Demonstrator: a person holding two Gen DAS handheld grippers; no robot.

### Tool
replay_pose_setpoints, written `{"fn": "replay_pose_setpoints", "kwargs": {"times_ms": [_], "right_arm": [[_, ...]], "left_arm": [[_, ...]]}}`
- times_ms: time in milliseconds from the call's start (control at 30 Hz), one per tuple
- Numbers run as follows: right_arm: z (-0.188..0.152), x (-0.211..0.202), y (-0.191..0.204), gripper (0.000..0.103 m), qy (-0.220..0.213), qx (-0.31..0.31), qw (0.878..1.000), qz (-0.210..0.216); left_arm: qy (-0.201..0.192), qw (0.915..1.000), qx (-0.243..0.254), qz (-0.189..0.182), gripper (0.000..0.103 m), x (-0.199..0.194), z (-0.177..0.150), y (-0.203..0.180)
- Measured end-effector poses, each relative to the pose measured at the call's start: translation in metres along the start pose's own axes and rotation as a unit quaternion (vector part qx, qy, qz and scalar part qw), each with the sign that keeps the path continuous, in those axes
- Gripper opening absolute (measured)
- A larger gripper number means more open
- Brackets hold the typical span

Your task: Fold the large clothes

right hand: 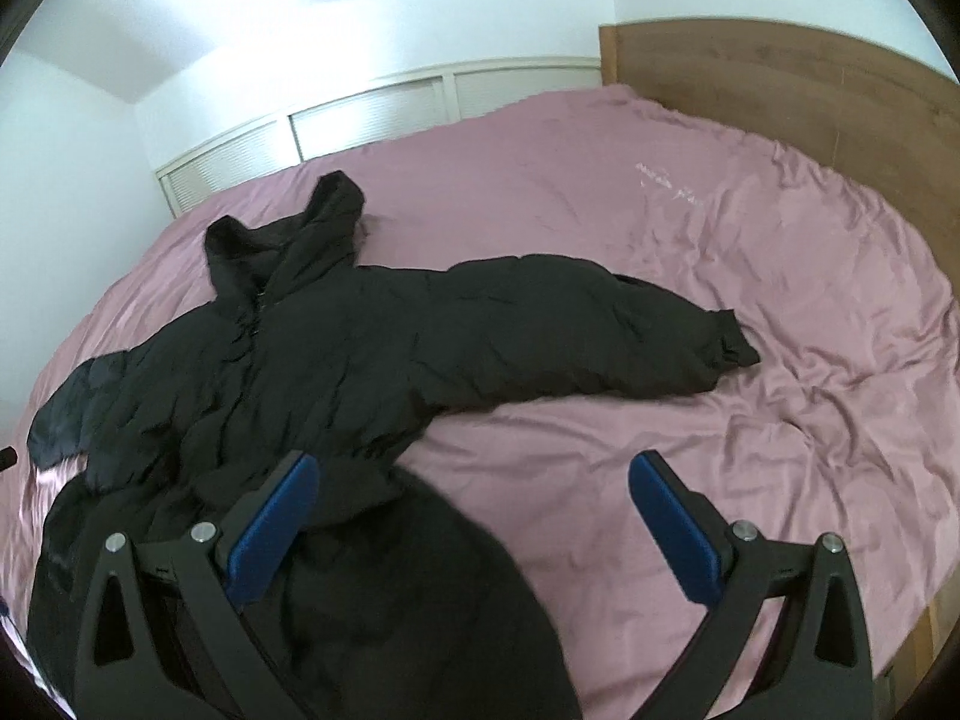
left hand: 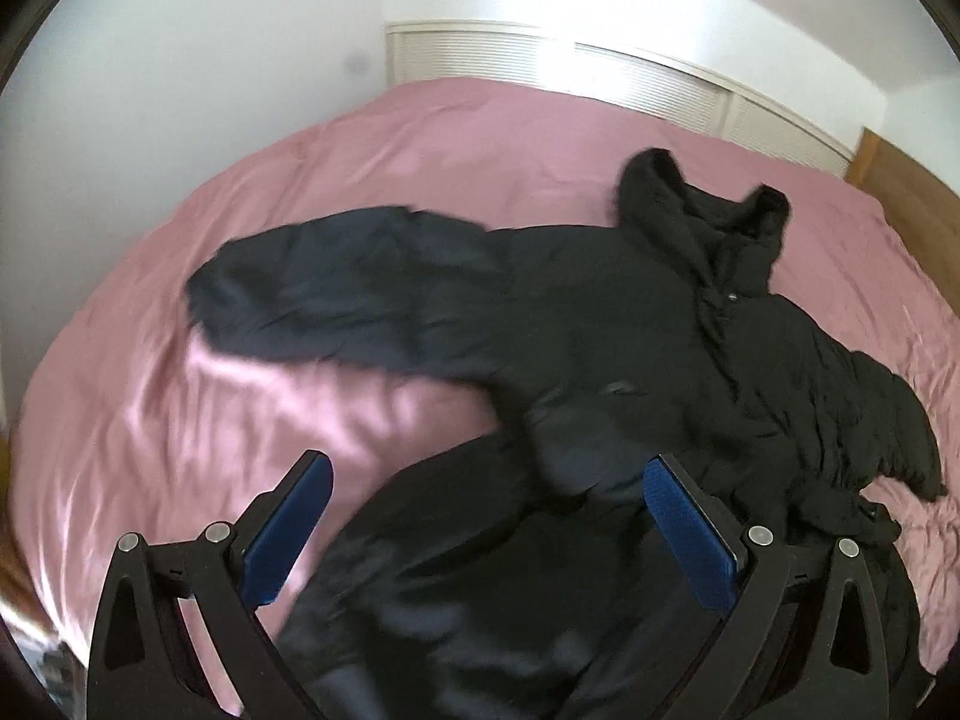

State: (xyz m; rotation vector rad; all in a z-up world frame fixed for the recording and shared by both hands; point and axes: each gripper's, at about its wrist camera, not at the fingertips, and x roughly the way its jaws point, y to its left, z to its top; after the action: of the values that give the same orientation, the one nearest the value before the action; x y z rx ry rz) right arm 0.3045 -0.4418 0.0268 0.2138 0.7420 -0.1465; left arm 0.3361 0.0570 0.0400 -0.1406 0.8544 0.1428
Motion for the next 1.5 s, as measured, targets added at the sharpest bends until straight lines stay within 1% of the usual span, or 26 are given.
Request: {"fn": "replay_pose_setpoints", "kwargs": {"times_ms": [67, 100, 167, 267, 367, 500, 633, 733, 867, 1000, 1033, 1100, 1167, 1200, 1233, 1267, 1333, 1367, 1433, 1500], "right_arm": [[0.006, 0.021, -0.012, 0.103, 0.009, 0.013, 1.0, -0.002], [0.009, 0.033, -0.022, 0.103, 0.014, 0.026, 1.0, 0.0], [0.012, 0.05, -0.037, 0.103, 0.023, 0.053, 0.998, 0.002], [0.017, 0.082, -0.072, 0.103, 0.042, 0.101, 0.994, -0.002], [0.02, 0.105, -0.1, 0.103, 0.048, 0.13, 0.99, -0.007], [0.021, 0.137, -0.13, 0.103, 0.059, 0.177, 0.982, 0.008], [0.017, 0.168, -0.158, 0.103, 0.069, 0.238, 0.968, 0.033], [0.012, 0.185, -0.176, 0.103, 0.066, 0.282, 0.956, 0.053], [0.01, 0.201, -0.203, 0.103, 0.051, 0.343, 0.935, 0.077], [0.011, 0.214, -0.224, 0.103, 0.029, 0.388, 0.915, 0.104], [0.012, 0.217, -0.229, 0.097, 0.025, 0.399, 0.91, 0.107], [0.014, 0.224, -0.236, 0.089, 0.022, 0.414, 0.904, 0.107], [0.016, 0.227, -0.246, 0.082, 0.017, 0.428, 0.897, 0.111], [0.017, 0.227, -0.248, 0.076, 0.012, 0.435, 0.893, 0.113], [0.017, 0.228, -0.25, 0.07, 0.008, 0.438, 0.892, 0.113], [0.019, 0.227, -0.251, 0.066, 0.005, 0.439, 0.891, 0.112], [0.024, 0.224, -0.25, 0.048, 0.002, 0.434, 0.895, 0.105], [0.026, 0.222, -0.249, 0.043, -0.001, 0.429, 0.897, 0.102], [0.034, 0.218, -0.245, 0.027, -0.006, 0.414, 0.906, 0.09], [0.046, 0.212, -0.237, 0.02, -0.01, 0.391, 0.917, 0.075]], "left_arm": [[0.006, 0.9998, 0.017, -0.01, 0.101, 0.015, 0.006, -0.025], [0.009, 0.9996, 0.023, -0.015, 0.099, 0.021, 0.009, -0.035], [0.02, 0.9992, 0.031, -0.015, 0.099, 0.039, 0.015, -0.054], [0.038, 0.9985, 0.037, -0.014, 0.099, 0.064, 0.026, -0.073], [0.041, 0.9981, 0.044, -0.009, 0.099, 0.081, 0.035, -0.091], [0.048, 0.9975, 0.05, -0.012, 0.099, 0.102, 0.041, -0.112], [0.053, 0.9963, 0.066, -0.01, 0.099, 0.117, 0.04, -0.129], [0.06, 0.995, 0.079, -0.006, 0.099, 0.128, 0.04, -0.139], [0.069, 0.994, 0.085, -0.004, 0.099, 0.139, 0.041, -0.146], [0.069, 0.9936, 0.09, -0.006, 0.099, 0.143, 0.04, -0.151], [0.069, 0.9934, 0.091, -0.006, 0.099, 0.143, 0.04, -0.152], [0.07, 0.993, 0.094, -0.008, 0.099, 0.144, 0.04, -0.154], [0.07, 0.9927, 0.098, -0.011, 0.099, 0.144, 0.04, -0.157], [0.07, 0.9925, 0.1, -0.014, 0.099, 0.143, 0.04, -0.158], [0.07, 0.9924, 0.101, -0.015, 0.099, 0.143, 0.04, -0.159], [0.069, 0.9923, 0.102, -0.017, 0.099, 0.143, 0.04, -0.16], [0.068, 0.9921, 0.103, -0.02, 0.099, 0.142, 0.041, -0.163], [0.066, 0.9921, 0.104, -0.021, 0.099, 0.141, 0.041, -0.164], [0.065, 0.9922, 0.103, -0.024, 0.099, 0.141, 0.042, -0.164], [0.065, 0.9923, 0.102, -0.027, 0.099, 0.139, 0.043, -0.164]]}}
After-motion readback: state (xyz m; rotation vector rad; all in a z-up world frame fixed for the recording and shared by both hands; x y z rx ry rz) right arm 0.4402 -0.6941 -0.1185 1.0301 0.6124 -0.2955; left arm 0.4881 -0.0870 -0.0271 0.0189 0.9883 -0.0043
